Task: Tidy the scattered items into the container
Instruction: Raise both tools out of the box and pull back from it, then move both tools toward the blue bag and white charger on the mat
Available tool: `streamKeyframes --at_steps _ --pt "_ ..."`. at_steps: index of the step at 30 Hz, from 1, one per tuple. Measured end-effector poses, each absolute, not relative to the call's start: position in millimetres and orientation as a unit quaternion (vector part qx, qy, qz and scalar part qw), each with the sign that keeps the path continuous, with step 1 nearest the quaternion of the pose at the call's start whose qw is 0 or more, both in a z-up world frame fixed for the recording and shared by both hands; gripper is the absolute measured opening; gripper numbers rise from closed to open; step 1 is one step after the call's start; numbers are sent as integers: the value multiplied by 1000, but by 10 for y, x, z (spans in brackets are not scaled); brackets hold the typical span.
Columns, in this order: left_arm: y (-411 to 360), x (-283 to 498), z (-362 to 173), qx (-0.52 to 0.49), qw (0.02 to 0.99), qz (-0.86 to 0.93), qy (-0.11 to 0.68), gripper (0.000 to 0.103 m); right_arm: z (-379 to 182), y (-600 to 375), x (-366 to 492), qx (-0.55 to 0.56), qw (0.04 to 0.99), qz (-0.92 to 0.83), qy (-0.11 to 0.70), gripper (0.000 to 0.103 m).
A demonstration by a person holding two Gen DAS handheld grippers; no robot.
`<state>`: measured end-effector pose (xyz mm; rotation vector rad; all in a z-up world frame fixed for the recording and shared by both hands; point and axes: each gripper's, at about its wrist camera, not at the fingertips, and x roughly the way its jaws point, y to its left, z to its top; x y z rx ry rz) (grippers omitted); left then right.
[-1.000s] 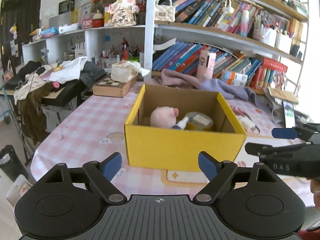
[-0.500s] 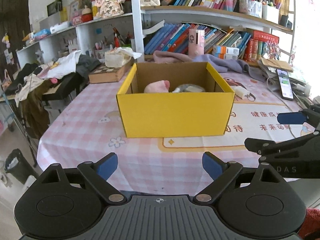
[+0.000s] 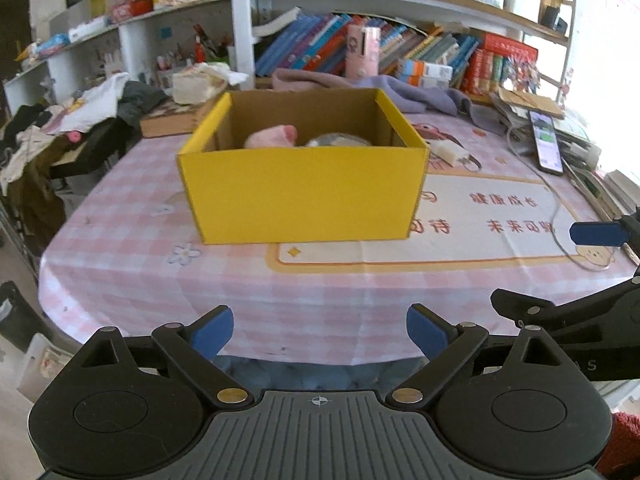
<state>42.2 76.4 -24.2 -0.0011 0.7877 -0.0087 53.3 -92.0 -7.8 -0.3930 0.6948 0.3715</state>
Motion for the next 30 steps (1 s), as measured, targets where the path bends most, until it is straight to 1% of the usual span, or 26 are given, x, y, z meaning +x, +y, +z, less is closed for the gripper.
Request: streamKeyframes --at_steps 18,30 --pt "359 767 -288 30 910 -52 409 96 -147 -1286 783 -174 905 149 358 98" --pt "-83 1109 -341 65 900 -93 420 96 -203 -1667 1091 -143 909 118 372 98"
